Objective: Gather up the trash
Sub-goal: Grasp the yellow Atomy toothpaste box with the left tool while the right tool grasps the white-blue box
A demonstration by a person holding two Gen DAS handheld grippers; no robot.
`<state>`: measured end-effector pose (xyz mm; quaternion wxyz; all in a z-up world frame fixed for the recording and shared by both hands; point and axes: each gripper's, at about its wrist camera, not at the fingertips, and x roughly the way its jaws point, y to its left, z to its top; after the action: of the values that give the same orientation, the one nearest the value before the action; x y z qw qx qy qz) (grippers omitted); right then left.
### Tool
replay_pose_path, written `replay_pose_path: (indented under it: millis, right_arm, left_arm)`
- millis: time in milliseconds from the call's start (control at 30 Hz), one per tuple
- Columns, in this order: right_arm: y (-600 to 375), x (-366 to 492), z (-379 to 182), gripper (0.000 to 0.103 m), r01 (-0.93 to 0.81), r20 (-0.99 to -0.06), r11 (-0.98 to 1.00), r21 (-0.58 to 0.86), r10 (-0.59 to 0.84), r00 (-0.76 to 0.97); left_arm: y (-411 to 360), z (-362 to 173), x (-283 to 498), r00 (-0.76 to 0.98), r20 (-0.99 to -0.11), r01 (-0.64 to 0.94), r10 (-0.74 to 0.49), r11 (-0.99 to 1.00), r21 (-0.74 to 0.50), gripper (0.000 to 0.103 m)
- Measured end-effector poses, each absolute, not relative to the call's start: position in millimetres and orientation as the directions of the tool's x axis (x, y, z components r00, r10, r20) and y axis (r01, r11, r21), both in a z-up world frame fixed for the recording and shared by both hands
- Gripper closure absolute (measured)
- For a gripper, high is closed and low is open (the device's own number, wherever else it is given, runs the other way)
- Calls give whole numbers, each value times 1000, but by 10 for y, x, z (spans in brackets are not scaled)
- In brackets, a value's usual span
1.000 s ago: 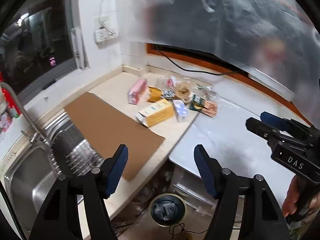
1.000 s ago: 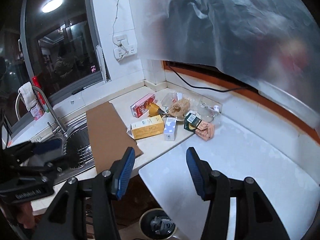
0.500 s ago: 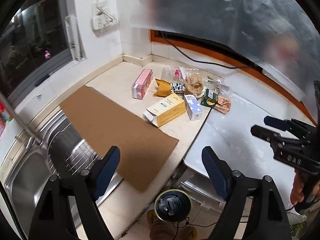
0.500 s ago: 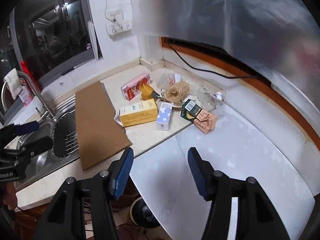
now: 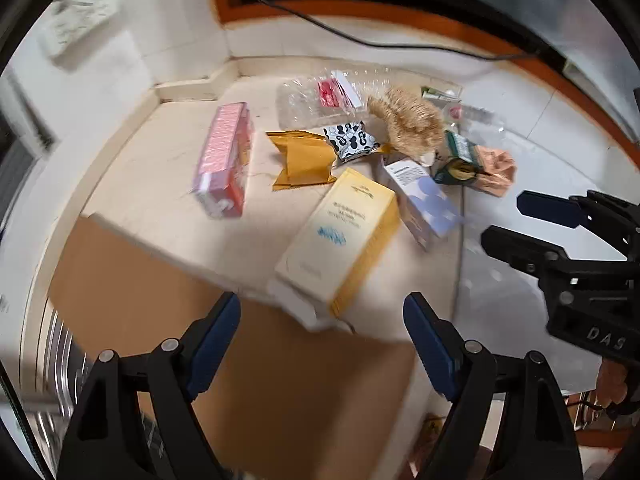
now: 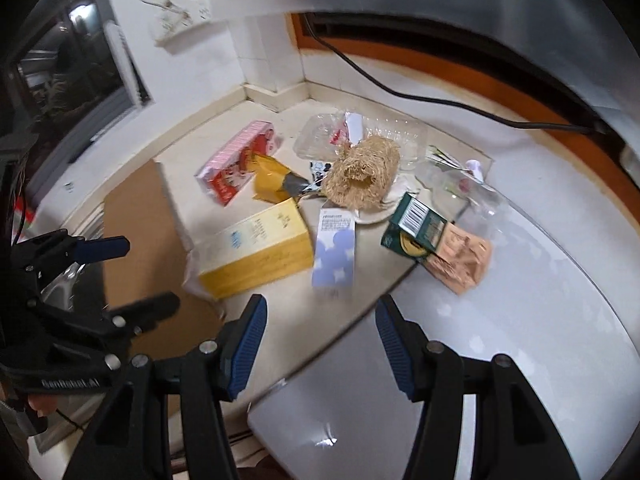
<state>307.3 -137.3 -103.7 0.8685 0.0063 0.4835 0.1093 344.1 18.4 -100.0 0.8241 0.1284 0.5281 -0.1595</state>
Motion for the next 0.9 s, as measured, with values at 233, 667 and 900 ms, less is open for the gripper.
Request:
replay_pose_path:
  millis: [233, 667, 900]
  right_arm:
    - [-1295, 3525, -1403, 46, -119, -870, 988, 103, 148, 470]
    - [-1309, 3609, -1686, 68, -120, -906, 983, 137, 173, 386]
    - [-1453, 3394, -1587, 68, -136, -906, 973, 184, 222, 361]
  left_arm:
    - [38, -1392, 3912, 313, -938, 487, -152, 873, 21, 21]
    - [-189, -1664, 3910, 305, -944, 571, -125, 817, 77, 43]
    - [-212, -1489, 3647, 348, -929, 560, -126, 823, 98, 46]
